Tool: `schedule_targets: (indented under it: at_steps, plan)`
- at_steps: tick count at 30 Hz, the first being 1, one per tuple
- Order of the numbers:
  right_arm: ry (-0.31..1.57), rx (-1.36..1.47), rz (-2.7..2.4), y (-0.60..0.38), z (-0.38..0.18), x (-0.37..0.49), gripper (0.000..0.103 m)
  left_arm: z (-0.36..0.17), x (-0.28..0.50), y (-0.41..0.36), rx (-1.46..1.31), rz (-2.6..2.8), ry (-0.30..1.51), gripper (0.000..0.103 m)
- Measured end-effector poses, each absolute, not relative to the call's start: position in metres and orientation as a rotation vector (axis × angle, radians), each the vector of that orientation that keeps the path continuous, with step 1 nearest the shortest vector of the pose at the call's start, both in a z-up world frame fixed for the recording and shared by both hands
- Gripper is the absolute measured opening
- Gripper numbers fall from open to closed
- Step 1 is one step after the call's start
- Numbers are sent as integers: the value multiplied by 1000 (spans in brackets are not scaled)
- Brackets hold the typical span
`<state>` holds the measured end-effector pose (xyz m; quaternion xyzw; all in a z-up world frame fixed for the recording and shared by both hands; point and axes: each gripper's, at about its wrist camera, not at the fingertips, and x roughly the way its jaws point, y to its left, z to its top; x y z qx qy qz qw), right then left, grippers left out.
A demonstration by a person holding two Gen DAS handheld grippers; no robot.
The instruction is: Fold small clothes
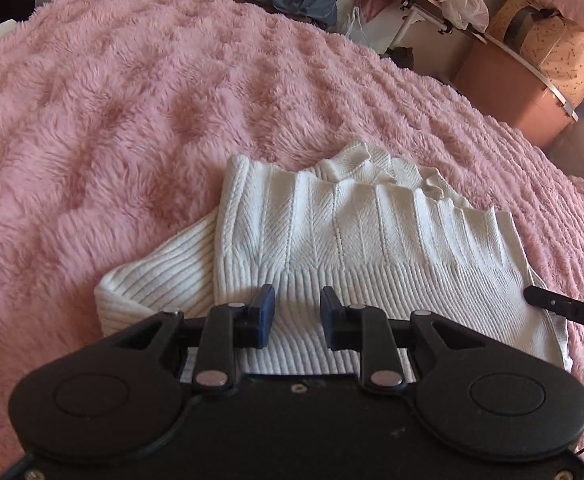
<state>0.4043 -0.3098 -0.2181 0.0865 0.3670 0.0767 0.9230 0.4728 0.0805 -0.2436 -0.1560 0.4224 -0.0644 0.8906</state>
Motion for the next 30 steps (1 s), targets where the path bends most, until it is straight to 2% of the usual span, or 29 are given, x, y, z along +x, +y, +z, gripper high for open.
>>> schedule_targets:
  at_steps: [6,16,18,23,30]
  plan:
    - [617,173,211,-292,-188,406,26,-215,493,69,-335,-182,771,28]
    - [701,127,167,-274,-211,464,26,-244,535,91,-405,-48,838,28]
    - [715,133,153,-278,-217,465,20,-246,531,97,-450,-57,829,28]
    - [668,248,249,-291,-194,421,23,-221,474,100,-449,-160,760,31]
    - [723,136,336,-305,-186,323,23,-220,361,103,-371,-218,793,31]
